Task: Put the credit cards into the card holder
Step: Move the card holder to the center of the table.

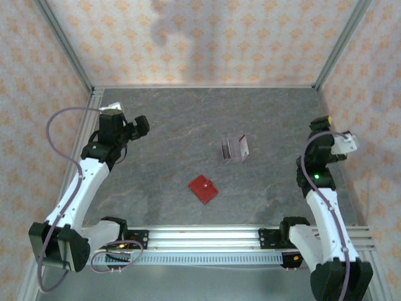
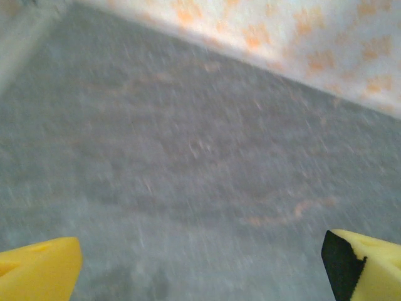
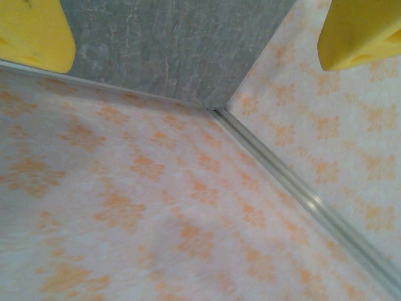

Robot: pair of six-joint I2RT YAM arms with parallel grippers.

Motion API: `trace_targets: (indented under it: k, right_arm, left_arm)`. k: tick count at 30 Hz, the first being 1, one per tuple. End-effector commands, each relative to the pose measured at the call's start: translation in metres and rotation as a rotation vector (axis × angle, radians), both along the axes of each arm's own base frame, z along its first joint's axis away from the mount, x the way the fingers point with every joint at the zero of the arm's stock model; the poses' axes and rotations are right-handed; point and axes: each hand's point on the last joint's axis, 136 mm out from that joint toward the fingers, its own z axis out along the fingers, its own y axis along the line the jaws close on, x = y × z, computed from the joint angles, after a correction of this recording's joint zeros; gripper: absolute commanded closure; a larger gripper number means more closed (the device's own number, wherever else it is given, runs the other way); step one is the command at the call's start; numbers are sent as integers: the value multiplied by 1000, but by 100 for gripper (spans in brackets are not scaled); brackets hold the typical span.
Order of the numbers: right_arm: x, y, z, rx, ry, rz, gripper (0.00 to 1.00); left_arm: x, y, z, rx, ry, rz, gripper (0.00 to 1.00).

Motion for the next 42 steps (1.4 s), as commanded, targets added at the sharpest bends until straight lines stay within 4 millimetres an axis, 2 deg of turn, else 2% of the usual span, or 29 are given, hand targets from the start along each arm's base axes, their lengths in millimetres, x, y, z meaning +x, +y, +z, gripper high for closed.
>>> trace_targets:
  k: [1,2,5,8,11,14,21,23,26,28,31,36,39,42]
  right_arm:
    - [14,26,-22,100,209,184,1]
    - [24,43,-22,88,317,279,1]
    - [35,68,-9,22,430,358,1]
    - [46,96,-13,32,548,512,1]
    - [44,119,-9,-81,711,549,1]
    - [44,146,4,-223,717,588,1]
    - [42,190,13,-125,603,804,1]
    - [42,202,9,-149,641,846,1]
    - [40,218,2,-279,756,841,1]
    - [37,236,-1,-335,781,875,1]
    - [27,264,-14,-325,815,984,1]
    - [-1,301,-49,-374,916,1122,1]
    - [-17,314,-64,-333,935,1204,2]
    - [-28,319,-79,-306,965,1259,9]
  left_arm:
    - [-42,-33,-32,-183,168,-67,0]
    - [-49,-42,-37,-223,190,-77,0]
    - [-66,-70,-47,-270,248,-139,0]
    - [-80,-100,-63,-347,316,-194,0]
    - [-92,-120,-81,-348,366,-223,2]
    - [-98,-136,-97,-391,403,-233,3]
    - [-111,-175,-140,-451,523,-274,13]
    - [-112,-188,-148,-455,545,-295,18]
    - [-110,-203,-159,-446,574,-315,23]
    - [-111,-209,-170,-446,600,-318,27]
    - [-114,-216,-185,-455,628,-316,33]
    - [-111,-218,-202,-452,650,-286,45]
    - [-109,-216,-209,-431,653,-271,51]
    - [-102,-214,-213,-403,643,-254,58]
